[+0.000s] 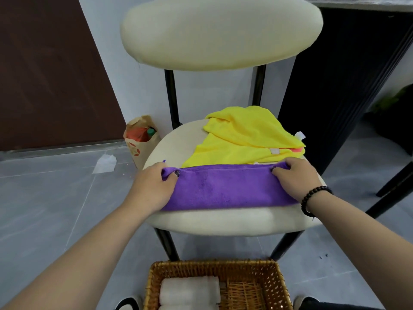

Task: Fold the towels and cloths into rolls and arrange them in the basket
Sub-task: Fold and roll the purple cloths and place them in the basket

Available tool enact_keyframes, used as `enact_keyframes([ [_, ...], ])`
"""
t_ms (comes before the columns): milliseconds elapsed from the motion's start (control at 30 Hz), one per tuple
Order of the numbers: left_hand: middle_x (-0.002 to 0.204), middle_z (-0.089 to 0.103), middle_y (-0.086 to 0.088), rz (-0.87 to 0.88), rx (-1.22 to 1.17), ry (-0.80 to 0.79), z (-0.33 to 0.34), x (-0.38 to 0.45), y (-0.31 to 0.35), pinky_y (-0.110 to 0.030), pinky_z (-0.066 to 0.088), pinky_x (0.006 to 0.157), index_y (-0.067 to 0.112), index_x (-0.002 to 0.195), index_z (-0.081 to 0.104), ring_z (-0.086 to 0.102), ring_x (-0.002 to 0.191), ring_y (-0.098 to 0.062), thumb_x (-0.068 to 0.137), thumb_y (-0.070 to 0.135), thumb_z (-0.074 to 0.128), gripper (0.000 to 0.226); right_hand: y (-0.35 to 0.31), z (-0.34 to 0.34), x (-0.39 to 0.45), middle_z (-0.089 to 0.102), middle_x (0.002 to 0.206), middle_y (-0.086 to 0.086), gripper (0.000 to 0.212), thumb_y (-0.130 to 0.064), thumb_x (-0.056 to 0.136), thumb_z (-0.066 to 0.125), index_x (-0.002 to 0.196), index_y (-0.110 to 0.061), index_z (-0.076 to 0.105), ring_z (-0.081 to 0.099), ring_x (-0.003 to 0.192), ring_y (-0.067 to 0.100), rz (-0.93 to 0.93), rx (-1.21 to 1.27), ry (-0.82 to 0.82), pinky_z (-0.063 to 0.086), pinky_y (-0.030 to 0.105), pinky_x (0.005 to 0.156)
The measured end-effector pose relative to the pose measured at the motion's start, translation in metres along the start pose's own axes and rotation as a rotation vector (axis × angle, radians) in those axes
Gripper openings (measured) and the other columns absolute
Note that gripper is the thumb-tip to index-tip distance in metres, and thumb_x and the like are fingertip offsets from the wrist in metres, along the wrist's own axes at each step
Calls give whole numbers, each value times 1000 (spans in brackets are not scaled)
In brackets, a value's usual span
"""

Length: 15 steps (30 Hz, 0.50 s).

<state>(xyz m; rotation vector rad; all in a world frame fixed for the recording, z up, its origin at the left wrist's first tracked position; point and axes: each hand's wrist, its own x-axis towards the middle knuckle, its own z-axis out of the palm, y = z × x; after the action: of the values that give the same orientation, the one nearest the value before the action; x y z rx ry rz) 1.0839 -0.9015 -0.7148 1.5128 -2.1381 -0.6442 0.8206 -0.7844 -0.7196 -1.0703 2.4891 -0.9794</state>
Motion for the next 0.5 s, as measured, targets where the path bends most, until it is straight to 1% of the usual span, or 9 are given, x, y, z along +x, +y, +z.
enact_keyframes([
  [100, 70, 45, 0, -11, 107, -23, -2, 6, 2, -35, 22, 60, 13, 68, 42, 45, 79, -27, 94, 25, 52, 30, -1, -1, 4, 48, 66, 2, 28, -19, 90, 55, 66, -11, 45, 44, 63, 17, -7, -69, -25, 27, 27, 50],
  [167, 71, 44, -2, -9, 149, -29, -1, 8, 2, -35, 22, 57, 16, 66, 37, 44, 79, -27, 95, 25, 50, 33, -2, 0, 6, 47, 68, 1, 28, -19, 92, 53, 66, -12, 44, 43, 65, 18, -16, -95, -20, 27, 25, 50],
  [233, 69, 46, -2, -9, 163, -44, 0, 11, 2, -33, 24, 54, 15, 67, 38, 46, 77, -27, 96, 24, 49, 32, -3, 2, 9, 46, 69, 1, 27, -20, 93, 51, 69, -12, 43, 41, 66, 17, -22, -132, -16, 26, 26, 50],
  [300, 70, 46, -1, -28, 170, -74, 0, 16, 2, -34, 25, 56, 15, 67, 38, 45, 76, -26, 96, 24, 48, 32, -4, 6, 12, 47, 73, 4, 21, -20, 95, 48, 78, -8, 48, 43, 72, 22, -30, -173, -18, 26, 31, 54],
  [367, 72, 46, -1, -56, 183, -102, -1, 21, 2, -34, 25, 57, 16, 68, 38, 44, 74, -23, 97, 24, 46, 32, -7, 8, 13, 49, 80, 8, 18, -20, 97, 44, 87, -6, 48, 43, 75, 24, -34, -196, -22, 26, 33, 58],
  [433, 73, 47, -3, -67, 201, -104, 0, 25, 2, -32, 26, 54, 15, 68, 39, 42, 68, -18, 98, 24, 45, 31, -8, 10, 14, 51, 83, 11, 18, -21, 97, 43, 86, -6, 45, 44, 75, 25, -32, -211, -29, 27, 32, 60],
  [500, 75, 50, -5, -69, 216, -94, 2, 27, 1, -31, 27, 54, 14, 71, 41, 42, 67, -15, 98, 24, 44, 30, -9, 11, 15, 51, 84, 12, 19, -21, 97, 43, 84, -7, 43, 45, 76, 26, -32, -221, -27, 29, 31, 63],
])
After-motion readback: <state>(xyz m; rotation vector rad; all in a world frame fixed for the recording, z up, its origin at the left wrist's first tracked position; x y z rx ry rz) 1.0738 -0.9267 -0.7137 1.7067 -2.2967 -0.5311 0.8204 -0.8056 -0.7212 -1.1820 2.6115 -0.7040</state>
